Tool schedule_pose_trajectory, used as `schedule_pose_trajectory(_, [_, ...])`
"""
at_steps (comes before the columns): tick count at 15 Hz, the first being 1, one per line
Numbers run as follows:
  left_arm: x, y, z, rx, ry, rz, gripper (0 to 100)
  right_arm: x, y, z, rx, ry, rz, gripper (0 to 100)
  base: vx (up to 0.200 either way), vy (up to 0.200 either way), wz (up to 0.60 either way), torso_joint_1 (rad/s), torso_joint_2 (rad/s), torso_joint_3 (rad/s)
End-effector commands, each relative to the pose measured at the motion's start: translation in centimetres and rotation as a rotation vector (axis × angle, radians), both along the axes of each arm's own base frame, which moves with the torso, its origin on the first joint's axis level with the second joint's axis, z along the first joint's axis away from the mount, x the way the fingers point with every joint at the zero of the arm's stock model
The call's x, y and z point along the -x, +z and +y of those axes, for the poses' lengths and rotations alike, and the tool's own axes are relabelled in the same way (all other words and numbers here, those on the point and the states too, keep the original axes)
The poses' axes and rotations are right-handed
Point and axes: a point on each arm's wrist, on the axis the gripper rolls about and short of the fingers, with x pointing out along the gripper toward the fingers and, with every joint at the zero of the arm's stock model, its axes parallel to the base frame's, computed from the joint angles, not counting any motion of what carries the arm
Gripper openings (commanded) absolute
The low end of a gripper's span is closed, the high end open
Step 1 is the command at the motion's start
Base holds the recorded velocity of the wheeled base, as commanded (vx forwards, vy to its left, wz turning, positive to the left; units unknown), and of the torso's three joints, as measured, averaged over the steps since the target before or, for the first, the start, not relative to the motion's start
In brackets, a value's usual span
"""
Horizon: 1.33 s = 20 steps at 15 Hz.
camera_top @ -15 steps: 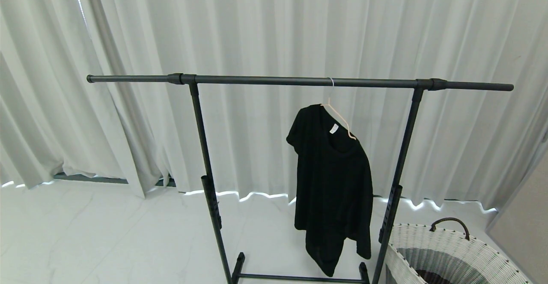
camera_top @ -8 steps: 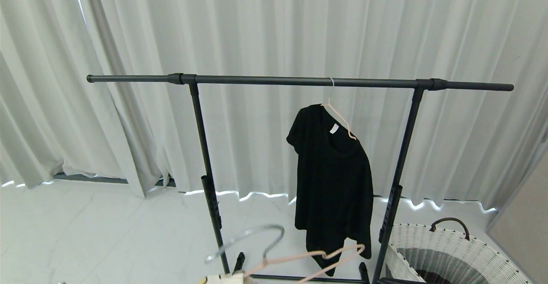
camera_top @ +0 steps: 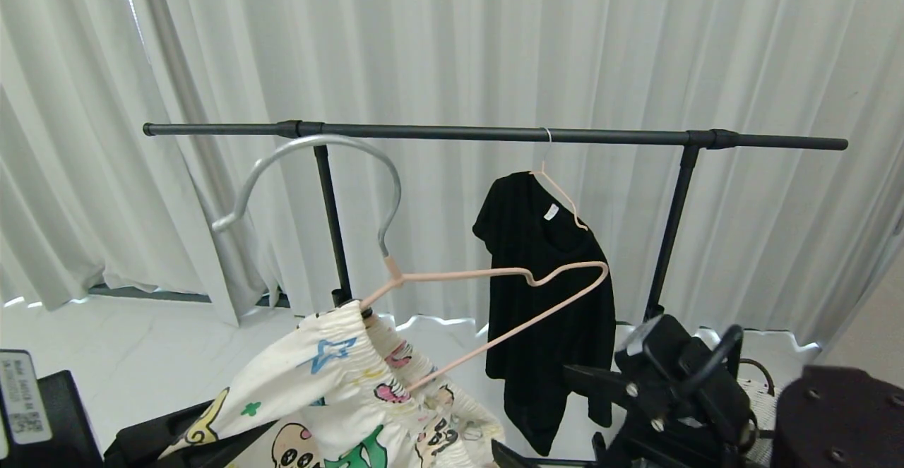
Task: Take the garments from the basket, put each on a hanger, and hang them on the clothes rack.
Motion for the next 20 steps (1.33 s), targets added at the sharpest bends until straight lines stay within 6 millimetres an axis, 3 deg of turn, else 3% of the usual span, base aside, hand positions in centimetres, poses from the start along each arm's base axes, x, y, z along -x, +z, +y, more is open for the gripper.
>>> schedule_pose_trajectory(1, [0.0,0.5,0.0,0.013,0.0,-0.01,0,-1.7,-0.8,2.1,0.017,-0.032,0.014,100,0.0,0.0,0.0,0.0,0.0,0.0])
schedule_pose_trajectory(6, [-0.1,0.9,0.0,0.011,-0.003,-0.032,0,-1.6,-2.5,2.4,0.082,-0.025,0.029,100,0.0,0.0,0.0,0.0,0.0,0.0])
schedule_pose_trajectory(13, [-0.2,1.3,0.7,0.048,0.041,-0.048,0,-3.5,-4.8,-1.4,0.261,-0.16,-0.011,100,0.0,0.0,0.0,0.0,0.0,0.0])
schedule_pose_trajectory(18, [-0.1,-1.7,1.1,-0.096,0.07,-0.044,0,-6.6,-5.1,-4.2,0.355,-0.337,-0.05,100,0.0,0.0,0.0,0.0,0.0,0.0])
schedule_pose_trajectory(20, [-0.1,-2.7,1.5,-0.124,0.091,-0.033,0,-6.8,-5.1,-4.6,0.358,-0.357,-0.05,100,0.0,0.0,0.0,0.0,0.0,0.0])
